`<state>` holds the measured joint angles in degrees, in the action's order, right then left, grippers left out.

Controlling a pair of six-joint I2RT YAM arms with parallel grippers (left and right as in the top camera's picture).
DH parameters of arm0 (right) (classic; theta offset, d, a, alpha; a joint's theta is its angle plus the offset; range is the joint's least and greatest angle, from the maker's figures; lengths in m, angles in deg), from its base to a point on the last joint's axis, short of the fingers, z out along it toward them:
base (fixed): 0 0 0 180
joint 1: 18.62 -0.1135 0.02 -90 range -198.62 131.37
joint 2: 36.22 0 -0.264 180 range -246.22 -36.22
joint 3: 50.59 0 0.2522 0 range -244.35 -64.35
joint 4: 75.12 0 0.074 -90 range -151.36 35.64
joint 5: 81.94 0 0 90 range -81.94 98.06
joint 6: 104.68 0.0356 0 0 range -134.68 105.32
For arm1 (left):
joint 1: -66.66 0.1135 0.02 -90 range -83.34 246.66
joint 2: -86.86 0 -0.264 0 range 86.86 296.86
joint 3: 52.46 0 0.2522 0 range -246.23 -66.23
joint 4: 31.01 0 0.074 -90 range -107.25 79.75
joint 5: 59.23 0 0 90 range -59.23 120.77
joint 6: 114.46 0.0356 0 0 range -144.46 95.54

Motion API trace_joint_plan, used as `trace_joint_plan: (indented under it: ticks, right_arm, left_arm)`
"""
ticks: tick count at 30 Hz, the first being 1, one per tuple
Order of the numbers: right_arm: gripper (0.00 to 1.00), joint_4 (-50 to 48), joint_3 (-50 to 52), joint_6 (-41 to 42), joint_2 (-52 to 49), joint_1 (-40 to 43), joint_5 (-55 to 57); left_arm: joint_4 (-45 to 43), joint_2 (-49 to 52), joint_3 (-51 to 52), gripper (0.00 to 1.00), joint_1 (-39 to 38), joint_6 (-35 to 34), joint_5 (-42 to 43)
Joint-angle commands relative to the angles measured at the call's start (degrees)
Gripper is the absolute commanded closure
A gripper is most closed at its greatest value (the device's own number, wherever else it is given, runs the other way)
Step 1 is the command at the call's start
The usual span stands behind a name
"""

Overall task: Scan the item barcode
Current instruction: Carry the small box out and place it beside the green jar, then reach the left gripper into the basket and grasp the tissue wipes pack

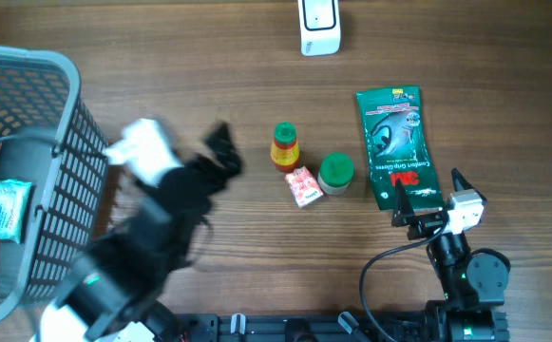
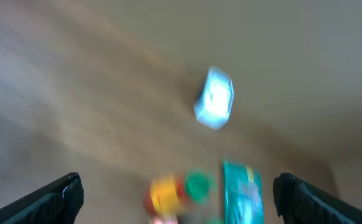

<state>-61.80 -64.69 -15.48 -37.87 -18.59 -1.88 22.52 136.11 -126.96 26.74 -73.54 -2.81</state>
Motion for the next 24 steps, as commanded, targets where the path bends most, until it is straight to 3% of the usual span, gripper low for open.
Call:
trace_joint_plan:
  ticks: [1, 3, 7, 10, 14, 15, 21, 24]
  right_arm:
    - [0.00, -0.20, 0.04, -0.70, 0.24, -0.35, 0.96]
    - [0.00, -0.20, 0.04, -0.66, 0.24, -0.35, 0.96]
    - [0.00, -0.20, 0.04, -0.68, 0.24, -0.35, 0.96]
    - [0.00, -0.20, 0.04, -0.68, 0.24, -0.35, 0.96]
    - [0.00, -0.17, 0.04, -0.68, 0.24, -0.35, 0.96]
    - [0.00, -0.20, 0.04, -0.70, 0.24, -0.35, 0.96]
    - [0.00, -0.20, 0.04, -0.68, 0.24, -0.35, 0.96]
    - [0.00, -0.17, 0.04, -0.68, 0.24, -0.35, 0.96]
  left_arm:
    - [-2.21, -2.84, -5.40, 0.00, 14.84, 14.91, -1.60]
    - [-2.95, -2.05, -8.46, 0.00, 24.37, 18.82, 2.27]
    - [-2.75, 2.71, -12.57, 0.00, 42.29, 20.37, 9.07]
    - [-0.39, 8.07, -14.10, 0.00, 56.02, 18.95, 22.29]
    - [2.43, 14.93, -14.16, 0.00, 70.77, 11.39, 33.51]
    - [4.52, 17.40, -14.16, 0.00, 74.58, 6.71, 34.21]
    - [14.12, 28.33, -14.12, 0.00, 82.53, -17.97, 27.04]
    - [12.87, 33.09, -14.12, 0.00, 83.23, -21.70, 27.04]
